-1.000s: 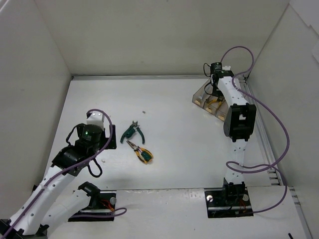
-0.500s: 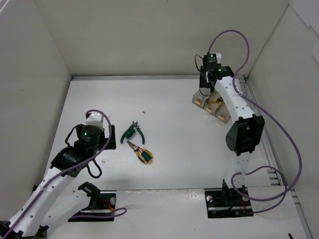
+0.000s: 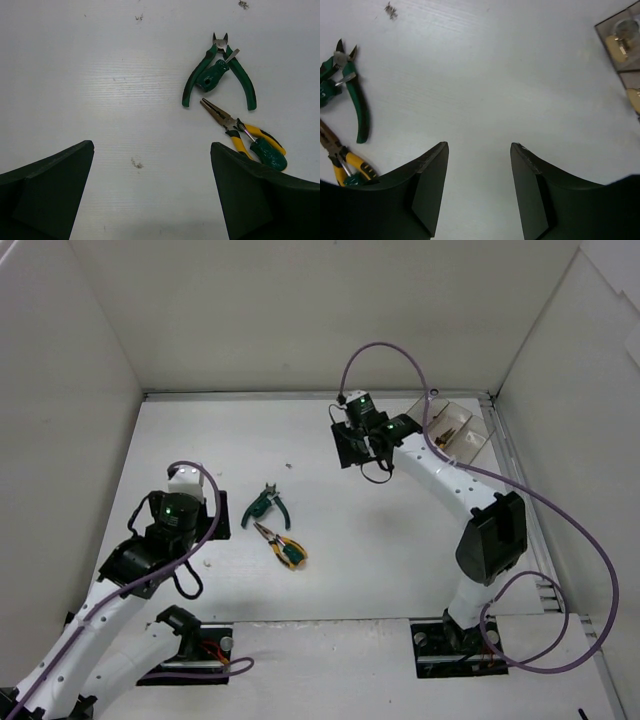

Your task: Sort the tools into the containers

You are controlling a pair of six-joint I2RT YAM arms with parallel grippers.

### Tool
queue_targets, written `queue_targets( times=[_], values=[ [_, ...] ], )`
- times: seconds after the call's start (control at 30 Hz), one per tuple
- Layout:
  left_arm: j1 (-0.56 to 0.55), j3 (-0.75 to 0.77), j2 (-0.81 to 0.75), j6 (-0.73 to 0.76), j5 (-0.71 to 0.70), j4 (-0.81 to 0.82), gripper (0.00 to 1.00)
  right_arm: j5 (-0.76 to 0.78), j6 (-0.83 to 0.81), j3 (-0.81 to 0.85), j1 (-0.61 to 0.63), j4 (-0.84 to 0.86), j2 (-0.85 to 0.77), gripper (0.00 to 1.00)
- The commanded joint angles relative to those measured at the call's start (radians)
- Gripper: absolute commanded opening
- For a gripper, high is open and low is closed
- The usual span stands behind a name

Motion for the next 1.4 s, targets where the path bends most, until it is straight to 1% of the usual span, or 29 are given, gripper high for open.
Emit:
queue_targets(
  times=[0.0, 0.07, 0.2, 0.33, 0.43, 0.6, 0.83, 1.03, 1.2, 1.37],
  values=[
    [0.007, 0.020, 0.012, -0.006, -0.013, 0.030, 1.00, -0.036, 0.061, -0.039, 0.074, 0.086, -0.089, 0.50],
    [0.007, 0.020, 0.012, -0.008, -0.017, 0.030, 1.00, -0.042, 0.072, -0.062, 0.107, 0.099, -0.097, 0.49],
    [0.007, 0.015, 0.003, -0.009, -0.021, 0.030, 1.00, -0.048, 0.090, -0.118, 0.223, 0.116, -0.094, 0.47],
    [0.007, 0.014, 0.005, -0.009, -0.015, 0.033, 1.00, -0.082, 0.098, -0.164, 0.288, 0.143, -0.091, 0.42],
    [0.007, 0.015, 0.011, -0.008, -0.012, 0.031, 1.00, -0.093, 0.109, -0.200, 0.334, 0.163, -0.098, 0.43],
    [0.007, 0.015, 0.012, -0.006, -0.010, 0.033, 1.00, -0.105, 0.121, -0.220, 0.345, 0.183, -0.094, 0.43],
    [0.007, 0.014, 0.003, -0.006, -0.013, 0.034, 1.00, -0.119, 0.074, -0.231, 0.394, 0.186, -0.078, 0.43],
    [0.007, 0.012, -0.003, -0.005, -0.014, 0.039, 1.00, -0.117, 0.096, -0.263, 0.412, 0.203, -0.071, 0.44],
    [0.007, 0.012, -0.001, -0.006, -0.015, 0.039, 1.00, -0.090, 0.139, -0.226, 0.409, 0.214, -0.034, 0.42],
    [0.007, 0.012, 0.002, -0.003, -0.014, 0.039, 1.00, -0.044, 0.195, -0.155, 0.410, 0.218, 0.049, 0.42]
  ],
)
